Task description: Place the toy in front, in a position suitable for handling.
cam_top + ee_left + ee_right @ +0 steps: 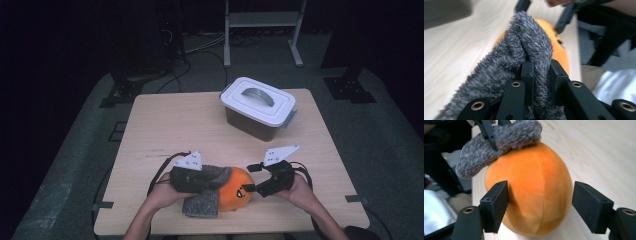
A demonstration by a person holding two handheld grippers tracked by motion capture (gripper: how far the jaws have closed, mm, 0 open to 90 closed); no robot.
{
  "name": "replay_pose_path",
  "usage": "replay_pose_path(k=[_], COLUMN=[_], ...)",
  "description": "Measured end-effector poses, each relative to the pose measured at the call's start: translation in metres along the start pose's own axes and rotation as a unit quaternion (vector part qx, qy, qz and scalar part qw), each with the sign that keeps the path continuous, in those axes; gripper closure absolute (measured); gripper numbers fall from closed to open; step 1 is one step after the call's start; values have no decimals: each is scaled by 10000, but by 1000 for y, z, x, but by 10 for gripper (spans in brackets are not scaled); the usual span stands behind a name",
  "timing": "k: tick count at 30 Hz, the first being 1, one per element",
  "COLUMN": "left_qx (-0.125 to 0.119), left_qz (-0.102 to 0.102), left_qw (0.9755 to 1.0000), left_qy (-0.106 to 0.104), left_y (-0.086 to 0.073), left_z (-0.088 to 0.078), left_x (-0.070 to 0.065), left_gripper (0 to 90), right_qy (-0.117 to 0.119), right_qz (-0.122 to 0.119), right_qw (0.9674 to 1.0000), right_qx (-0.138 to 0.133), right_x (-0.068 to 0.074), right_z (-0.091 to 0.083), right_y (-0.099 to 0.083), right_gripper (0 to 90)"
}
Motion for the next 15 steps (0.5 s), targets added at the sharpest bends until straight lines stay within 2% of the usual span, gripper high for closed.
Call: replay_pose_path(k=[2,4,6,7,11,15], left_qx=[-6,13,-32,-35,61,90], left_qz=[58,101,74,91,66,-175], left_qw=[9999,9999,10000,9999,9994,9994], left_qy=[-145,-88,-33,52,322,276], left_y=[1,2,3,4,0,-13], left_z=[1,0,-4,-7,-15,-21], left_x=[-2,-3,0,2,9,20], left_gripper=[765,765,766,766,766,765], right_qy=[60,34,-9,-18,60,107], right_qz=[13,-22,-258,-334,-520,-580], right_qw=[9999,10000,9996,9994,9985,9982], right_qx=[85,43,87,97,128,121], right_x=[1,2,5,5,8,9], right_z=[7,11,10,9,6,3], right_y=[-1,-3,-4,-5,-6,-9], right_gripper=[306,381,488,507,530,528])
Point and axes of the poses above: each handheld gripper's, and its own axes: z roughly forward along the jaws, y roughly out of its top, x roughly to its left, the point moved 1 cm from there along z, roughly forward along the jaws, and after that the axes turned 9 degrees about y, right-handed, at the moved point
